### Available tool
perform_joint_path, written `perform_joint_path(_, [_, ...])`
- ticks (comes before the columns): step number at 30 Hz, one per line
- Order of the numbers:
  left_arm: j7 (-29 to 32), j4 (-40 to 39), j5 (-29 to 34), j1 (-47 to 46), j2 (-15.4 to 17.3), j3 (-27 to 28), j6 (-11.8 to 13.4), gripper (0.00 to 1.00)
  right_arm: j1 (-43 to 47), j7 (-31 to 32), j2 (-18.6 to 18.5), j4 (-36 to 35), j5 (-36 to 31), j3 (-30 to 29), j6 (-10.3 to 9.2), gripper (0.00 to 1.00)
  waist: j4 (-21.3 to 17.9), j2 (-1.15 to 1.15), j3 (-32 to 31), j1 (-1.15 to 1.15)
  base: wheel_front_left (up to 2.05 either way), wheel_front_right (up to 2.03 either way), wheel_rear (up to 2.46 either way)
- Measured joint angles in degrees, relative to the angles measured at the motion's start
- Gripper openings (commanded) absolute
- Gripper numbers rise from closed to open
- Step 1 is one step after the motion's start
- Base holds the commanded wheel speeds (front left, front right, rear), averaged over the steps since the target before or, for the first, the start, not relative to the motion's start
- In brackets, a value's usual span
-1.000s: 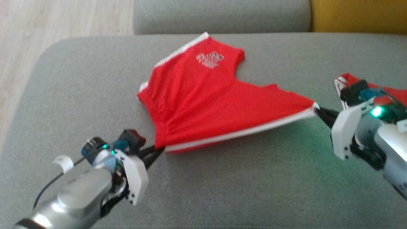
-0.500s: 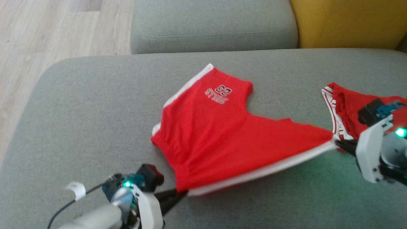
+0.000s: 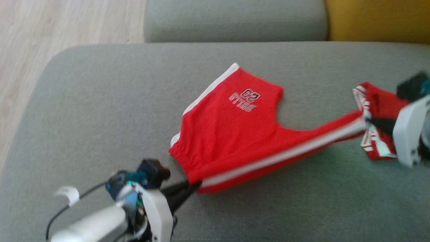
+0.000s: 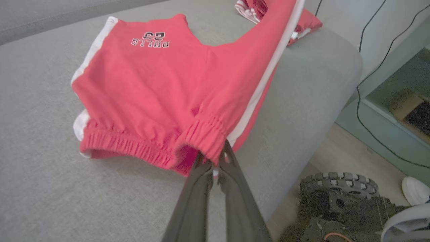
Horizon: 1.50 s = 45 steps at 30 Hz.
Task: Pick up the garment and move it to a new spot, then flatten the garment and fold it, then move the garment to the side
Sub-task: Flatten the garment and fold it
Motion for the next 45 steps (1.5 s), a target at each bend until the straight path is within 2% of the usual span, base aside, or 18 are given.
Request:
perform_joint_path(9, [-2.2,1.9,-0.7,-5.4,-1.8,3.1,-0.2,0.00,-9.9,0.4,4.9,3.1,-4.9,-3.0,0.00,0.00,5.7,0.00,4.9,0.00,0.00,0.00,0.00])
perform_joint_path(20, [-3.7,11.3,-1.1,-12.3,-10.6,4.4,-3.2,0.00,-21.9,-1.1,10.7,13.8,-9.9,-1.3,0.00,0.00,13.3,0.00,12.8,0.00,0.00,0.00,0.00])
perform_joint_path(25, [-5.1,16.4,-1.1,-13.9,-13.2,4.6,-4.1,0.00,-25.0,-2.4,12.3,18.1,-10.0,0.9,0.00,0.00,15.8,0.00,16.0,0.00,0.00,0.00,0.00])
perform_joint_path(32, [-6.8,21.8,-1.1,-15.4,-16.2,4.6,-5.2,0.00,-27.8,-5.3,13.9,22.4,-10.0,4.6,0.00,0.00,18.1,0.00,18.7,0.00,0.00,0.00,0.00])
perform_joint_path(42, [-9.5,27.7,-1.1,-17.7,-19.6,4.5,-6.2,0.00,-31.5,-10.2,15.8,26.8,-10.0,8.9,0.00,0.00,19.1,0.00,21.1,0.01,0.00,0.00,0.00])
perform_joint_path(43, [-9.7,28.4,-1.1,-18.0,-19.9,4.5,-6.3,0.20,-31.6,-10.6,16.1,27.3,-10.0,9.3,0.00,0.44,19.0,0.00,21.2,0.01,0.00,0.00,0.00])
perform_joint_path(44, [-9.7,28.4,-1.1,-18.0,-19.9,4.5,-6.3,0.77,-31.6,-10.6,16.1,27.3,-10.0,9.3,0.00,1.00,19.0,0.00,21.2,0.01,0.00,0.00,0.00])
perform_joint_path(45, [-9.7,29.0,-1.1,-18.3,-20.1,4.5,-6.5,1.00,-31.6,-11.1,16.5,27.9,-9.9,9.5,0.00,1.00,19.0,0.00,21.2,0.01,0.00,0.00,0.00])
